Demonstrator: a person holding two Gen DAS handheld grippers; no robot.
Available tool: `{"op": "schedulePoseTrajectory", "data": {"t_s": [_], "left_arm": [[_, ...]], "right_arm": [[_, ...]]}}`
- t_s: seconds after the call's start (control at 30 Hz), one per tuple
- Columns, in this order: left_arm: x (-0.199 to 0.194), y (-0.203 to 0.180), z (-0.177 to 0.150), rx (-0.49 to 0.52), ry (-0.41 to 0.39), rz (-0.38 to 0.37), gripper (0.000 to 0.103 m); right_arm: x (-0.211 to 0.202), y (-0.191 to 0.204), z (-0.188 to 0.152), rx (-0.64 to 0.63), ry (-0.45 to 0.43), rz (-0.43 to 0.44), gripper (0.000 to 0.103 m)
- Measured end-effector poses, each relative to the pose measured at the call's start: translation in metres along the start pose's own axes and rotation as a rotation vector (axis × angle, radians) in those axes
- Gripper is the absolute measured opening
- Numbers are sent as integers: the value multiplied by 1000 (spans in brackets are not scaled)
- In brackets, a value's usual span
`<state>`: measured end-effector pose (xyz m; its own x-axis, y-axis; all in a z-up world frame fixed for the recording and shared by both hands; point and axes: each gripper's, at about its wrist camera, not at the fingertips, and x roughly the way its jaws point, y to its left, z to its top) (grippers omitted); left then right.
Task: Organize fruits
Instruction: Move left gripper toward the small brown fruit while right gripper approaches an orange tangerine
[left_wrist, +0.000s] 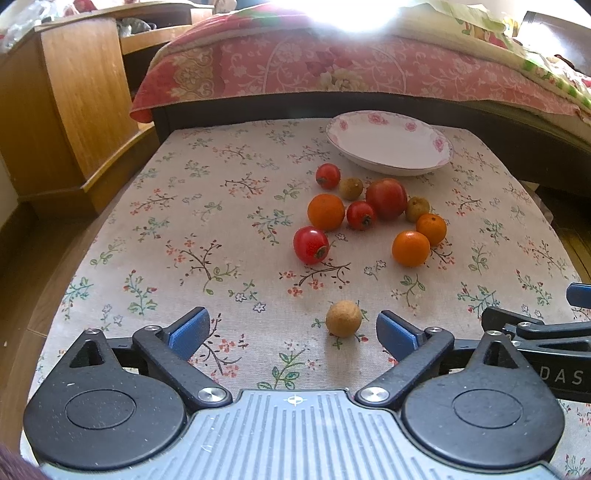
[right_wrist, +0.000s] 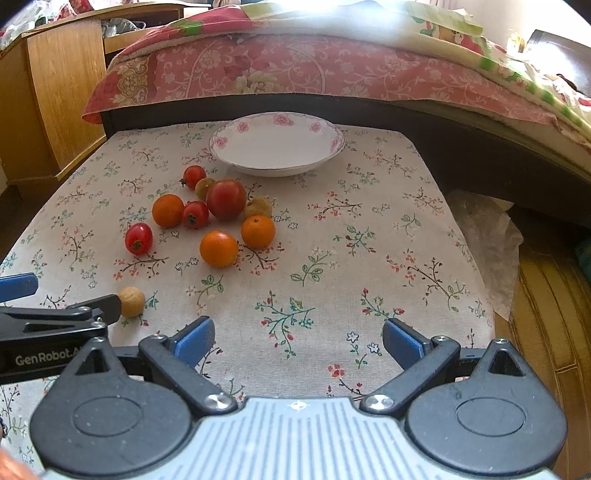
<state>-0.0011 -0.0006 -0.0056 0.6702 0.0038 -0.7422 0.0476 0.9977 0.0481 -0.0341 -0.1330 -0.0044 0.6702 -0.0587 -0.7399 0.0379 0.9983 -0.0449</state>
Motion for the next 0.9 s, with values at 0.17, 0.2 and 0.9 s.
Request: {"op": "schedulePoseTrajectory", "data": {"t_s": [0.17,0.2,0.9], "left_arm": [[1,-1,0,3,2,-1,98],[1,-1,0,3,2,0,98],[4,-4,0,18,6,0,97]], "right_arm": [[1,0,0,0,3,1,100],[1,0,0,0,4,1,100],[4,0,0,-3,21,15,96]]}}
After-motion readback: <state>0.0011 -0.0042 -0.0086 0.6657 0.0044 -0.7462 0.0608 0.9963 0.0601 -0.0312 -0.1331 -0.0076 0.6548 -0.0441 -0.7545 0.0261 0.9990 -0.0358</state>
